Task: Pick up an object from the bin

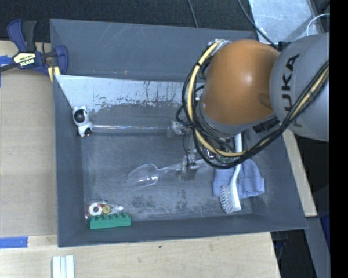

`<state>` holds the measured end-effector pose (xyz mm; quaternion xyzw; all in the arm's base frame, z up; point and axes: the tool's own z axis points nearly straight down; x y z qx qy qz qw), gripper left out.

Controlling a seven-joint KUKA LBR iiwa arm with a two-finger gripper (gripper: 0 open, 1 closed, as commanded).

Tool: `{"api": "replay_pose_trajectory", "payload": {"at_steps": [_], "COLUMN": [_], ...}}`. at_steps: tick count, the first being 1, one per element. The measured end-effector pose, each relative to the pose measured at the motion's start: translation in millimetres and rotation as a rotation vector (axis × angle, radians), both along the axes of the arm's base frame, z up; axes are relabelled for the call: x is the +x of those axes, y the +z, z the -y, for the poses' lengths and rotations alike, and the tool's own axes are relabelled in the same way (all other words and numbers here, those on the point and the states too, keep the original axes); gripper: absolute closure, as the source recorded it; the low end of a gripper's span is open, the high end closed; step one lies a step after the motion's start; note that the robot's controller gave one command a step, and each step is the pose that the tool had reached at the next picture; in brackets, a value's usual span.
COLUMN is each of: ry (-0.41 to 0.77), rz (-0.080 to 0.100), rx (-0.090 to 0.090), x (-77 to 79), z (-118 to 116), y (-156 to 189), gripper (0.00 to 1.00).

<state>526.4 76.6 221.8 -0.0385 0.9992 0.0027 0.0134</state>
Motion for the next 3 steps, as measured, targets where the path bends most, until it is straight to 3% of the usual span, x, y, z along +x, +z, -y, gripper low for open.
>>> {"api": "replay_pose_trajectory", "payload": {"at_steps": [1, 2, 3], "ry": [-0.428, -0.213, -0.59], "rz": [-0.009, 0.006, -0.019], "rx": [0.009, 0.007, 0.01], "x": [6.5, 49.3, 0.0], "z": [2.8, 3.9, -32.4], "y": [-63.3, -70.5, -128.6], "gripper": [0.0, 0.0, 0.0]}}
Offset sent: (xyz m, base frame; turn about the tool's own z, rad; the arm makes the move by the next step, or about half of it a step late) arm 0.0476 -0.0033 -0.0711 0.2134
